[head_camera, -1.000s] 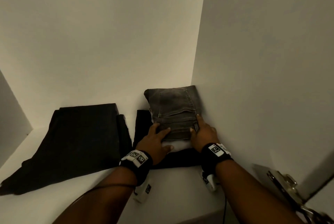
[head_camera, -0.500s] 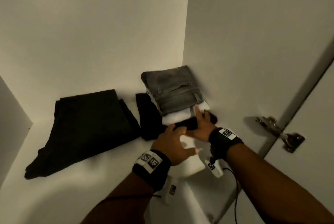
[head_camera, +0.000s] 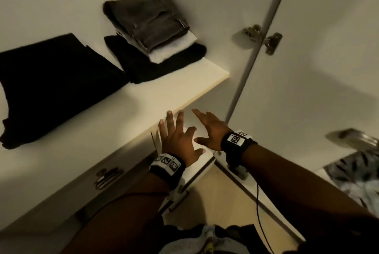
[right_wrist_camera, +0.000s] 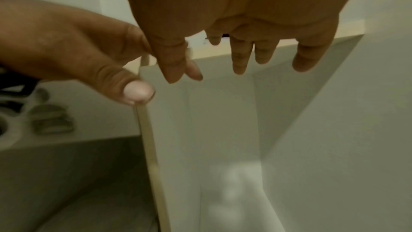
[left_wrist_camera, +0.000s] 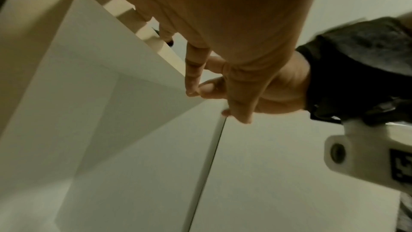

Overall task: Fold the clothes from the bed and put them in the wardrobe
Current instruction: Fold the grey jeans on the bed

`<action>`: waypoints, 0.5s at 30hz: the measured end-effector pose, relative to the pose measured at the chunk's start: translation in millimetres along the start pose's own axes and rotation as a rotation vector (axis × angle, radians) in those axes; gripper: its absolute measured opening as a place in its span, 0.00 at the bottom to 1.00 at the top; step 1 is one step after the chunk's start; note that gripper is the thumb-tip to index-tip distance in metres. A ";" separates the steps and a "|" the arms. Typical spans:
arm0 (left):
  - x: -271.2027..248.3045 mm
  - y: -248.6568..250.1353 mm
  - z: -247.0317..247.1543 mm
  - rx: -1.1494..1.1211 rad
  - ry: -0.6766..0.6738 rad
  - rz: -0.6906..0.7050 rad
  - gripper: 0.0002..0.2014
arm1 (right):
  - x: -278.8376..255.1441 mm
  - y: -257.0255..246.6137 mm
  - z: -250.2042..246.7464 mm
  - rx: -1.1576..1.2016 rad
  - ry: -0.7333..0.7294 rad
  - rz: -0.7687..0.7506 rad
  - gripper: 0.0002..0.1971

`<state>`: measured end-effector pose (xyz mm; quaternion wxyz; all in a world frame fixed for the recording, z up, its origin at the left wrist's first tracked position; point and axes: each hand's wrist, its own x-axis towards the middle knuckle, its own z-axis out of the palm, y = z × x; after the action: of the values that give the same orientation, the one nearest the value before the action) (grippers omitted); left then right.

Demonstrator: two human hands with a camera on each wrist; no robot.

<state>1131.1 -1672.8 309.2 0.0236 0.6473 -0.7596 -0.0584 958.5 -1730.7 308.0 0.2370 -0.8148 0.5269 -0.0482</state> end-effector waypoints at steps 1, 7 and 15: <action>-6.9 2.8 5.7 -0.069 -0.035 0.014 0.39 | -15.8 1.5 7.8 -0.001 -0.018 0.017 0.54; -68.7 47.4 47.1 -0.169 -0.209 0.116 0.38 | -126.6 27.4 52.3 0.043 -0.009 0.119 0.54; -169.4 152.5 76.2 -0.101 -0.330 0.269 0.40 | -304.9 58.8 103.2 0.121 0.066 0.288 0.52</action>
<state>1000.3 -1477.6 258.5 -0.0613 0.5199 -0.8288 -0.1977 809.1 -1446.9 243.4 0.2728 -0.7129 0.6419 -0.0722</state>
